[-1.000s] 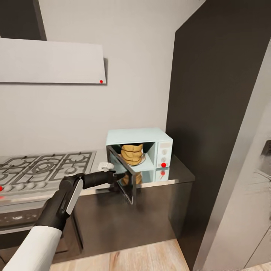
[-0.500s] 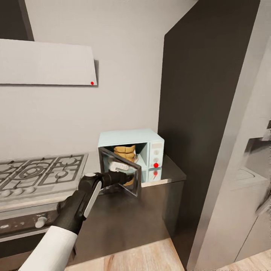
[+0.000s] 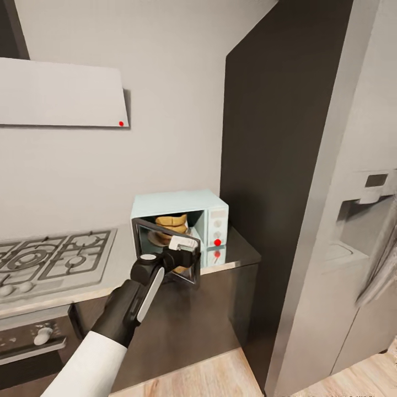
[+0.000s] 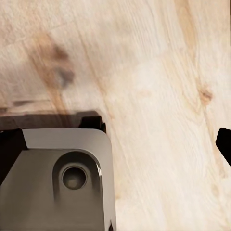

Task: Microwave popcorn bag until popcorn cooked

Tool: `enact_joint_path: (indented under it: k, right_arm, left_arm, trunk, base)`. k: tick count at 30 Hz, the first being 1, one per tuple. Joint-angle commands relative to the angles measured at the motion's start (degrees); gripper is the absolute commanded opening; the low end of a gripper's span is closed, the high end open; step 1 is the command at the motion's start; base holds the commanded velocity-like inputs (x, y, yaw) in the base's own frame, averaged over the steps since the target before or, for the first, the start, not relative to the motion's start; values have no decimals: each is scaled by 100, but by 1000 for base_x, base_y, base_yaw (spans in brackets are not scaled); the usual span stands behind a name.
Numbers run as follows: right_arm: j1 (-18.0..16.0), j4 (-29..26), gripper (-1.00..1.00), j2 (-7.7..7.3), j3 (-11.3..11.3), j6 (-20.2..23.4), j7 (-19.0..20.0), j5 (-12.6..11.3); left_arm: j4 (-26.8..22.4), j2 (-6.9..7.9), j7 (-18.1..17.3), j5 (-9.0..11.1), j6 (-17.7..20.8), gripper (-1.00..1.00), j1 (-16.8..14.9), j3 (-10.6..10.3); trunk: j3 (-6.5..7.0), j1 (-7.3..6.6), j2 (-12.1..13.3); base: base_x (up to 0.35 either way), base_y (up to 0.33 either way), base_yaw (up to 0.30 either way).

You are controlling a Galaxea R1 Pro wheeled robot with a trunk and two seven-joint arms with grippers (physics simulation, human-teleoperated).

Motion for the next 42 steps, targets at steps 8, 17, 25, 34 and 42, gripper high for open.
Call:
enact_joint_path:
  k: [8, 17, 25, 34, 42]
  right_arm:
    - [-9, 19, 100, -3, -51, -34, 11, 56]
    - [-9, 19, 100, -18, -53, -42, 11, 58]
    - [-9, 19, 100, -21, -54, -43, 11, 59]
    - [-9, 19, 100, -21, -54, -43, 11, 63]
    - [-9, 19, 100, -21, -54, -43, 19, 65]
  left_arm:
    - [37, 5, 1407, 98, -559, 100, -4, 33]
    - [73, 8, 1545, 119, -523, 100, -4, 41]
    - [90, -1, 1540, 193, -508, 100, -4, 33]
    - [90, 6, 1549, 230, -506, 100, -4, 33]
    - [97, 7, 1549, 231, -508, 100, -4, 33]
  trunk:
    - [22, 1, -6]
    - [38, 1, -6]
    - [38, 1, -6]
    - [38, 1, -6]
    - [38, 1, -6]
  base:
    - [0, 0, -146]
    - [0, 0, -71]
    - [7, 0, 0]
    - [216, 0, 0]
    - [244, 0, 0]
